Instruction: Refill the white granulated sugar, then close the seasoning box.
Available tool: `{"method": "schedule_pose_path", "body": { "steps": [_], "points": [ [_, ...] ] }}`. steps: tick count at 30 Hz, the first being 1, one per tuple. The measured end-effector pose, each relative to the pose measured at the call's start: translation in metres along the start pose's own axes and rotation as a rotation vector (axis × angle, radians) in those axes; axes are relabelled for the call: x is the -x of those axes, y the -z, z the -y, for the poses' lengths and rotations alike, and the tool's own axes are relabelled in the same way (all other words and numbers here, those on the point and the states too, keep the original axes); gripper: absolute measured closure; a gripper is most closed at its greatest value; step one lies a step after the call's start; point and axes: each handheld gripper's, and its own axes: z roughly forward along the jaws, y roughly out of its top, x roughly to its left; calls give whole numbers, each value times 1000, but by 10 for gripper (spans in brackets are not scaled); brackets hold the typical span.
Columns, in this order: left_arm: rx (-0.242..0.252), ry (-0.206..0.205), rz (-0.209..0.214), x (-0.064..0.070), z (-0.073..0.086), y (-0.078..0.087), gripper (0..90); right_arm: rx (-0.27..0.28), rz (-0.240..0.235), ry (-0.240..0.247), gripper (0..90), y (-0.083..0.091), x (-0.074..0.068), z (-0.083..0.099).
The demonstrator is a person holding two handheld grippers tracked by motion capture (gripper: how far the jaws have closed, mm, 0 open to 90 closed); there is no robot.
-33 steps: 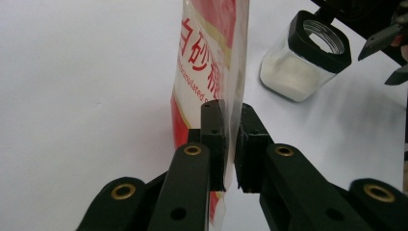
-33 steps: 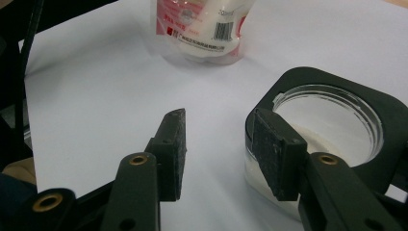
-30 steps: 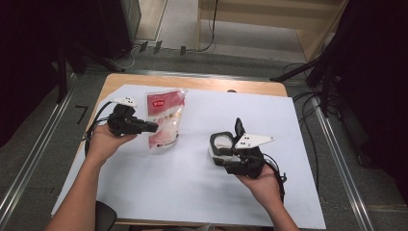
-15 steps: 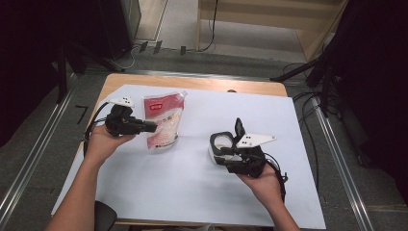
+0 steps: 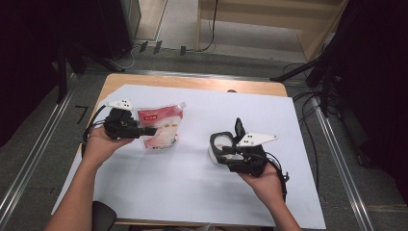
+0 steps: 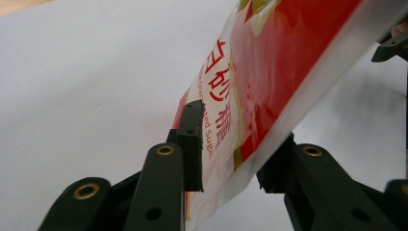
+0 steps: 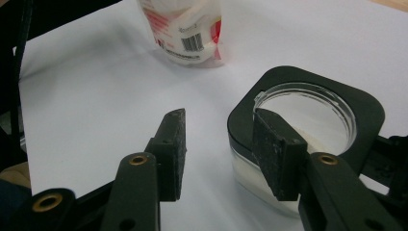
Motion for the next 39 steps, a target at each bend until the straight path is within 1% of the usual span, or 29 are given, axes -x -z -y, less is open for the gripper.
{"method": "schedule_pose_path", "body": {
  "steps": [4, 5, 7, 8, 9, 10, 11, 12, 13, 14, 15, 17, 20, 22, 23, 25, 28, 30, 32, 34, 35, 36, 37, 38, 39],
  "points": [
    [22, 5, -3, 0, 0, 3, 656, 2, 1, -5, 561, 1, 2, 0],
    [32, 1, -3, 0, 0, 4, 641, 1, 3, -5, 561, 1, 2, 0],
    [38, -5, -8, 1, 1, 7, 621, 2, 6, -10, 561, 3, 3, 0],
    [38, -15, -21, 2, 1, 8, 617, 5, 6, -8, 561, 4, 3, 0],
    [28, -25, -45, 3, 2, 9, 613, 6, 9, -10, 561, 5, 4, 0],
    [32, -29, -47, 4, 2, 10, 607, 8, 11, -7, 561, 6, 4, 0],
    [31, -29, -37, 4, 3, 12, 602, 7, 14, -7, 561, 7, 5, 1],
    [40, -26, -36, 5, 4, 14, 594, 3, 17, -13, 561, 8, 5, 1],
    [41, -28, -25, 5, 4, 16, 583, 6, 18, -6, 561, 10, 5, 2],
    [43, -23, -11, 5, 5, 17, 571, 7, 20, -13, 561, 11, 5, 2],
    [43, -20, -4, 5, 6, 19, 562, 5, 22, -9, 561, 12, 5, 3],
    [36, -15, 2, 3, 9, 22, 550, 5, 25, -15, 562, 15, 7, 4],
    [15, 10, 26, -1, 14, 27, 523, 7, 22, -34, 563, 19, 9, 5],
    [3, 8, 26, -2, 17, 31, 521, 4, 24, -44, 565, 21, 10, 6],
    [10, 9, 27, -2, 18, 31, 519, 3, 23, -48, 573, 22, 11, 7],
    [6, 3, 11, -3, 20, 35, 516, 5, 24, -49, 585, 24, 11, 7],
    [15, 3, 1, -4, 21, 41, 505, 14, 25, -44, 593, 28, 11, 7],
    [17, 5, -20, -6, 23, 45, 503, 16, 25, -45, 598, 31, 12, 8],
    [12, 15, -40, -8, 25, 47, 496, 19, 31, -56, 608, 34, 13, 8],
    [16, 31, -39, -11, 27, 50, 496, 24, 30, -60, 610, 37, 15, 9],
    [20, 37, -44, -12, 28, 52, 496, 24, 32, -63, 610, 39, 16, 9],
    [30, 35, -54, -14, 30, 53, 496, 29, 35, -66, 614, 41, 17, 10],
    [36, 45, -53, -14, 30, 54, 495, 32, 42, -68, 623, 43, 18, 11],
    [46, 51, -62, -16, 32, 56, 491, 33, 45, -71, 635, 45, 19, 11],
    [45, 55, -63, -17, 32, 57, 490, 34, 45, -80, 655, 47, 21, 12]
  ]
}}
